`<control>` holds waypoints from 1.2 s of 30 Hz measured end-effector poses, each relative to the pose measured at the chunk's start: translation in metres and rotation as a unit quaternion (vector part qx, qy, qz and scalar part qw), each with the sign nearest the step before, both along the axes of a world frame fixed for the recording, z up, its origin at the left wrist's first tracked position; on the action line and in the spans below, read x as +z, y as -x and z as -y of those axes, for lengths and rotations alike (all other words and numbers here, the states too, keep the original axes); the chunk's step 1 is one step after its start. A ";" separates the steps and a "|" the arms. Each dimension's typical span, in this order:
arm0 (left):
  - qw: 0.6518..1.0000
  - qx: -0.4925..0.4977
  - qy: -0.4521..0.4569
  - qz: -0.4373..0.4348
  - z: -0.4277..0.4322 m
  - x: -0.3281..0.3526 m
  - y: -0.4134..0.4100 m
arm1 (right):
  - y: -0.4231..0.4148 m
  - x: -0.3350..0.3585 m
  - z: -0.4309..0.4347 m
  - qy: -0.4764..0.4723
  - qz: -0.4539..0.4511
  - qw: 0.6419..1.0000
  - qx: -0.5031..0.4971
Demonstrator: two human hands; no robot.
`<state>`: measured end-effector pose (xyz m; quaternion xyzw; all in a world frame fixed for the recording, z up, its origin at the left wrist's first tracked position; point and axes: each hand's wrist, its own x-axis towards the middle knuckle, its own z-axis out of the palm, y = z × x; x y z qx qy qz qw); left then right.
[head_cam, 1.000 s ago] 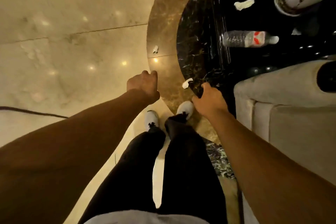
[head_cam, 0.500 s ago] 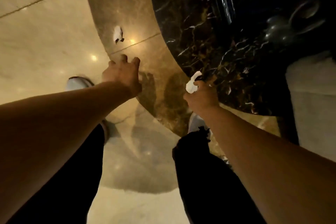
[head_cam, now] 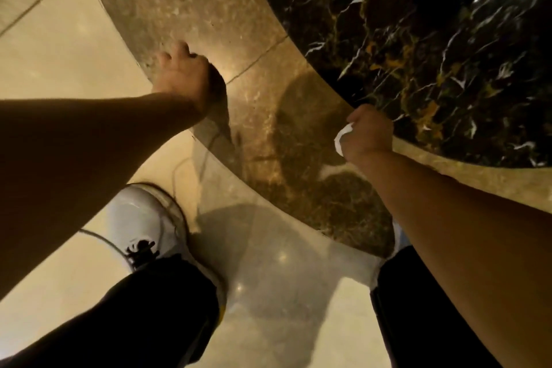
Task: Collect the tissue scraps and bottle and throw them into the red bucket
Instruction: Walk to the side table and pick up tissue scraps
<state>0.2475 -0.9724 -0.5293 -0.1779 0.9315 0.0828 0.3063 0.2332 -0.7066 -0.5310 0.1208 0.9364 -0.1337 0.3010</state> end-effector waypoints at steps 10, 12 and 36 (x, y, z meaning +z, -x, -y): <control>0.981 -0.022 -0.192 0.007 -0.018 0.068 -0.043 | -0.011 0.077 0.038 0.185 0.064 0.975 -0.103; 0.977 -0.026 -0.212 0.007 -0.021 0.111 -0.044 | -0.012 0.117 0.046 0.194 0.069 0.975 -0.082; 0.954 -0.142 -0.170 -0.203 -0.053 0.704 -0.183 | -0.192 0.714 0.004 0.273 -0.224 0.924 -0.148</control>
